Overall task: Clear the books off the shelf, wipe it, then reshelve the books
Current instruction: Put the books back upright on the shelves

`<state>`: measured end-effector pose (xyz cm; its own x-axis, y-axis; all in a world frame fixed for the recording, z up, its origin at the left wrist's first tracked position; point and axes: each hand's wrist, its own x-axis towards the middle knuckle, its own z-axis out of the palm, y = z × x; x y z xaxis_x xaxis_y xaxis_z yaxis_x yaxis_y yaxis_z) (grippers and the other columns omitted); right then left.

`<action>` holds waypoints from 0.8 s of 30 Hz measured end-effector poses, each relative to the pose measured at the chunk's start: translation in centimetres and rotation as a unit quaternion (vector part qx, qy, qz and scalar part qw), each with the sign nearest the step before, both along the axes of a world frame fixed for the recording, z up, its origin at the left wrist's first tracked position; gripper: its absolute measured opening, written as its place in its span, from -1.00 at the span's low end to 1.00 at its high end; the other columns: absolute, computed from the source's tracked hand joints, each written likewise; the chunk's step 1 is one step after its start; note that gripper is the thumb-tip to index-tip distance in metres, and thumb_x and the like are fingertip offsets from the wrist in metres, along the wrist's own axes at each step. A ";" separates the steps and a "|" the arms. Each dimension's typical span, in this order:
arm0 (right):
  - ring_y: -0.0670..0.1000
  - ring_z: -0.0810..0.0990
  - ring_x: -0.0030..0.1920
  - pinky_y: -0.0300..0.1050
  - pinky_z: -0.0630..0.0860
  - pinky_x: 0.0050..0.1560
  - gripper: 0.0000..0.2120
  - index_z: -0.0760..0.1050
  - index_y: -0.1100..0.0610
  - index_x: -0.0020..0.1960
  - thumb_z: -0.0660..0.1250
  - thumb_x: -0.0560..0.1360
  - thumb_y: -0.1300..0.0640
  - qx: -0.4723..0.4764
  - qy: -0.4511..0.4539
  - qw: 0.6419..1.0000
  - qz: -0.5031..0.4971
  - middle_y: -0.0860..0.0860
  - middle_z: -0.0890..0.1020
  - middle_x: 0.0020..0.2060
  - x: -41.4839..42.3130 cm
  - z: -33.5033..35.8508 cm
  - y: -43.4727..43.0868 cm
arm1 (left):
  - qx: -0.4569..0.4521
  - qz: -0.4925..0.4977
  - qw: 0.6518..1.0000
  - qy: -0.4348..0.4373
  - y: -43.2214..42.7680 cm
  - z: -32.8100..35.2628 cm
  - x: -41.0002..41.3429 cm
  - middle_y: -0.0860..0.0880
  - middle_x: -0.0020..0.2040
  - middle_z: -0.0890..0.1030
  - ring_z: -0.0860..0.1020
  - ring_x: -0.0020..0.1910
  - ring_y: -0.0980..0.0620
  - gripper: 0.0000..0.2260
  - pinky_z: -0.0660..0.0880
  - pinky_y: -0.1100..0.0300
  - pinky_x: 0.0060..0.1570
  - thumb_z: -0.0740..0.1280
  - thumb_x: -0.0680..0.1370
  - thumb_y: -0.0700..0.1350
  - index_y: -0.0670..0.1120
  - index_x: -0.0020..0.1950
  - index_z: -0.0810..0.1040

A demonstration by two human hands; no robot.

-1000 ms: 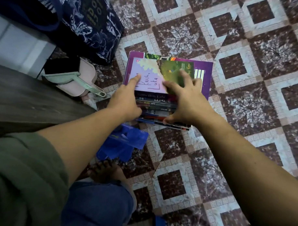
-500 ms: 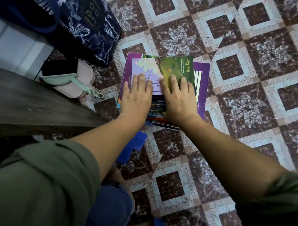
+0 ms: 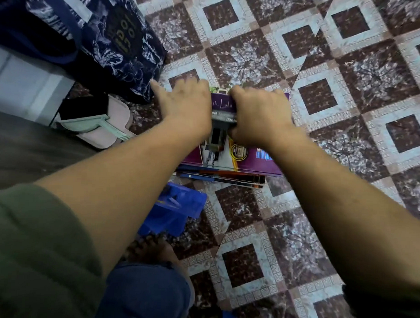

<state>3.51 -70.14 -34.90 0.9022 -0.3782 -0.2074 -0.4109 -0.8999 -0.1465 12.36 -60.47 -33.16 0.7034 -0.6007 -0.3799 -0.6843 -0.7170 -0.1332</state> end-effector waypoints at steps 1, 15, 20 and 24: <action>0.16 0.58 0.00 0.04 0.39 0.06 -0.60 0.42 0.06 0.12 0.37 0.35 -0.05 0.003 0.002 1.000 0.002 0.06 0.58 -0.07 -0.1 1.1 -0.6 | 0.008 -0.002 1.000 0.001 -0.7 0.9 0.2 -0.13 0.23 0.44 0.38 0.31 -0.17 -0.51 -0.01 -0.43 0.37 0.41 0.42 -0.17 -0.10 0.32 0.34; 0.14 0.51 0.15 0.05 0.36 0.12 -0.49 0.35 0.01 0.29 0.42 0.40 -0.01 -0.019 0.033 0.998 -0.041 0.05 0.56 0.11 -4.0 -2.5 1.8 | -0.077 -0.151 0.985 0.017 3.3 -3.8 -2.5 -0.11 0.19 0.44 0.43 0.17 -0.13 -0.43 0.38 0.00 0.17 0.45 0.43 -0.16 -0.08 0.37 0.28; 0.14 0.54 0.09 0.02 0.37 0.06 -0.49 0.37 0.02 0.18 0.46 0.32 -0.08 -0.003 0.014 0.998 -0.064 0.04 0.58 0.05 -5.5 1.5 3.1 | -0.070 -0.168 0.983 0.033 4.0 0.8 -3.0 -0.11 0.16 0.45 0.41 0.16 -0.12 -0.48 0.35 -0.02 0.20 0.45 0.42 -0.12 -0.07 0.28 0.29; 0.13 0.55 0.08 -0.02 0.33 -0.08 -0.47 0.35 0.03 0.17 0.46 0.32 -0.13 0.018 -0.002 0.997 -0.070 0.02 0.58 0.04 -7.9 4.1 6.1 | -0.007 -0.194 0.981 0.014 5.8 4.5 -5.1 -0.12 0.22 0.43 0.38 0.27 -0.14 -0.44 0.14 -0.13 0.44 0.43 0.44 -0.07 -0.07 0.34 0.23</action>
